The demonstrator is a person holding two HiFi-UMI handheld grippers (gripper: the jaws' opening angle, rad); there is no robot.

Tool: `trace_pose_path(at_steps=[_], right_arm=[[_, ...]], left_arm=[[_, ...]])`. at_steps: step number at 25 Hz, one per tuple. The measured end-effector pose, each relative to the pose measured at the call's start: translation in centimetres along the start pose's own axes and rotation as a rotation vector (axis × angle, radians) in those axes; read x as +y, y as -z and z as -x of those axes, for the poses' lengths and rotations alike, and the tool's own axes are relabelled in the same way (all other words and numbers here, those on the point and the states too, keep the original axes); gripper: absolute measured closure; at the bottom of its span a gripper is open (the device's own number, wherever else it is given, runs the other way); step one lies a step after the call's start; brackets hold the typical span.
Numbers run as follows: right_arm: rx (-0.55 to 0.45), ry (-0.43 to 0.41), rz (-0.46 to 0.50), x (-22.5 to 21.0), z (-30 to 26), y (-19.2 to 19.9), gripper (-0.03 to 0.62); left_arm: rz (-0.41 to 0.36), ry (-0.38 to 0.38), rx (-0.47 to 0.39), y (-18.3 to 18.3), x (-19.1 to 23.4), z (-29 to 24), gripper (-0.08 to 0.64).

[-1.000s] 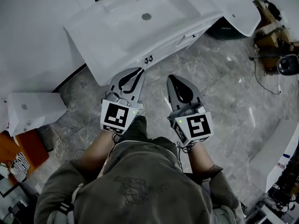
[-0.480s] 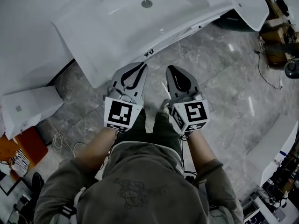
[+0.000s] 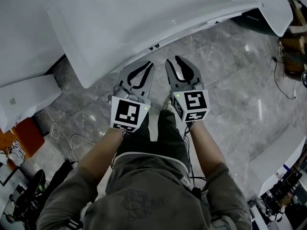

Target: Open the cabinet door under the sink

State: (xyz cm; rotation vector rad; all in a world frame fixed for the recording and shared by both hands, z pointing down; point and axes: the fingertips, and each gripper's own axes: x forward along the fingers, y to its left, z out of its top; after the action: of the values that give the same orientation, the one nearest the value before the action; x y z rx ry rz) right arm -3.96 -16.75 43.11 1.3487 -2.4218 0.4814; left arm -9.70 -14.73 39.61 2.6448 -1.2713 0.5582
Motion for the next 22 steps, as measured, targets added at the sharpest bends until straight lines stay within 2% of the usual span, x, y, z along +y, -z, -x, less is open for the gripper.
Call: trace_pose_path(at_steps=[14, 19, 22], right_arm=[[0.104, -0.042, 0.014, -4.2, -10.0, 11.3, 0.477], [0.125, -0.065, 0.027, -5.0, -13.4, 14.0, 0.497], [0.138, -0.061, 0.041, -5.3, -15.0, 15.5, 0.497]], left_arm=[[0.057, -0.048, 0.111, 9.4, -0.2, -7.1, 0.528], [0.054, -0.057, 0.155, 12.6, 0.0, -8.4, 0.528], [0.077, -0.052, 0.164, 14.1, 0.0, -9.2, 0.528]])
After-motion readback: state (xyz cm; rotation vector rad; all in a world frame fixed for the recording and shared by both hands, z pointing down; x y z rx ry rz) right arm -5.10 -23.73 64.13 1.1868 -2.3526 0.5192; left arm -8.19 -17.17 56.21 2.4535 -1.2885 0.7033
